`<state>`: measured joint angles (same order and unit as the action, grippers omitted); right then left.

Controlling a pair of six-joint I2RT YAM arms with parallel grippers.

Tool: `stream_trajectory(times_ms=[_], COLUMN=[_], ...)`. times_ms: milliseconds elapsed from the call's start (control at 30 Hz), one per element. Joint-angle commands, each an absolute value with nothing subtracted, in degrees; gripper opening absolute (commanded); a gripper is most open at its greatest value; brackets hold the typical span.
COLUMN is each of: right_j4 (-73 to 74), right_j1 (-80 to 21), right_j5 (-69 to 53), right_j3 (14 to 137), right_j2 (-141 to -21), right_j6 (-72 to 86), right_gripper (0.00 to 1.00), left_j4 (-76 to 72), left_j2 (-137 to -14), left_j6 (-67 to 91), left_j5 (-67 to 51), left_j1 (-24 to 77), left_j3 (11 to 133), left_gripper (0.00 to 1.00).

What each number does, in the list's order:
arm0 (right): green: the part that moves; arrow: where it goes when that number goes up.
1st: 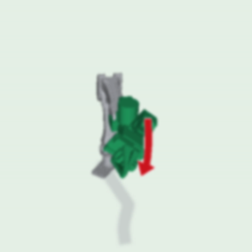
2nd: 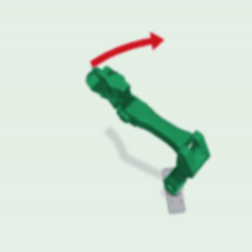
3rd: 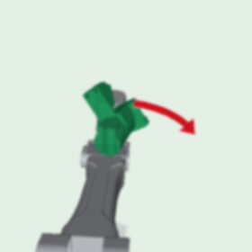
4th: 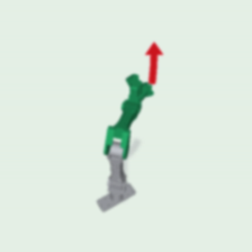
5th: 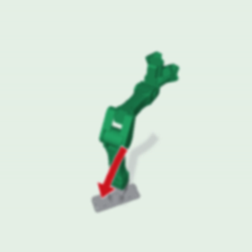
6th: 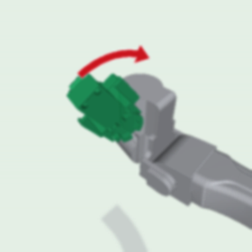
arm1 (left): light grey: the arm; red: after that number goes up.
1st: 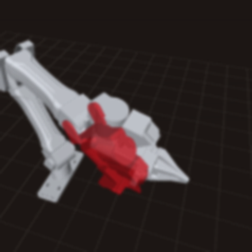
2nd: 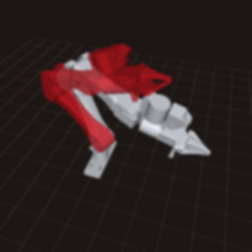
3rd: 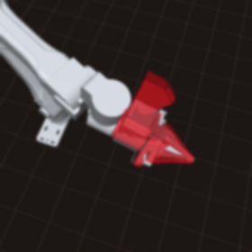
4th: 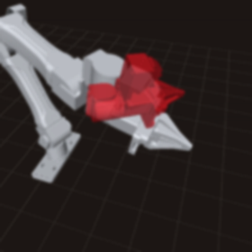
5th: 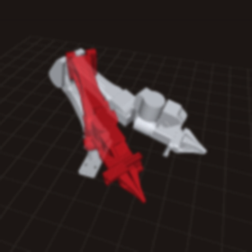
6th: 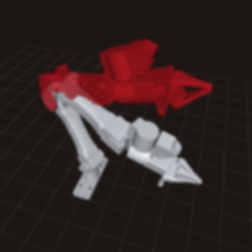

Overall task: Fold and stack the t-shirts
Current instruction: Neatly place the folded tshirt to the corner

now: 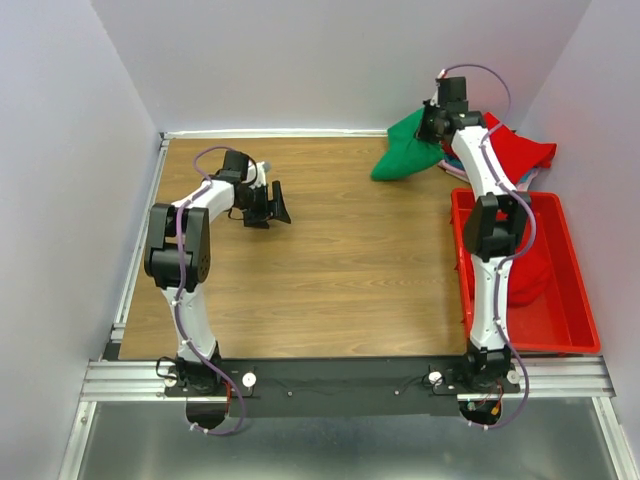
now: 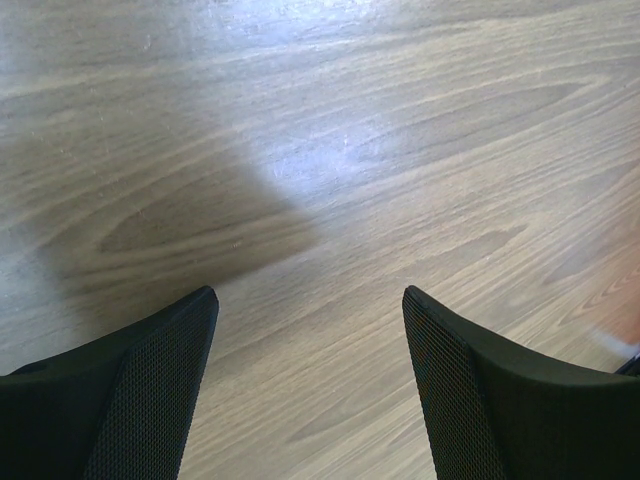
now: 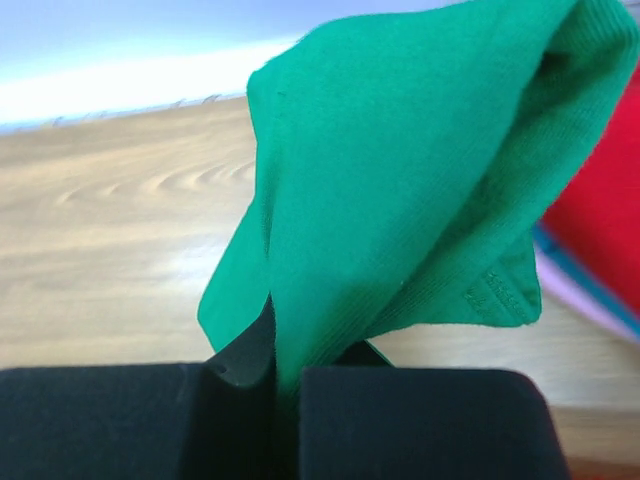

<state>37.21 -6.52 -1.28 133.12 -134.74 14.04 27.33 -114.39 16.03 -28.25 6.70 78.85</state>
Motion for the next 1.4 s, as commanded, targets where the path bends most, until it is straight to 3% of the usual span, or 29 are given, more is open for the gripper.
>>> stream_trajectory(times_ms=[0,233,833,1367], right_j4=[37.5,36.8,27.5,27.0], right_j1=[-3.6,0.8,8.8,13.2], right_j5=[3.0,3.9,1.2,0.6], right_j3=[140.7,148.4,149.1,139.3], right_j2=[-137.4,-141.0,-137.1,-131.6], right_j6=[13.1,14.2,28.7,26.6], right_gripper=[0.01,0.01,0.01,0.01], left_j4=[29.9,29.2,28.3,27.1], left_j2=[-114.3,-113.1,-112.2,-110.5], left_j6=[14.9,14.9,15.0,15.9], left_j5=[-25.2,-24.5,-24.3,-24.2], left_j1=[6.3,6.3,6.4,6.3], left_j3=[74.4,70.8,68.5,65.0], left_gripper=[0.84,0.84,0.84,0.84])
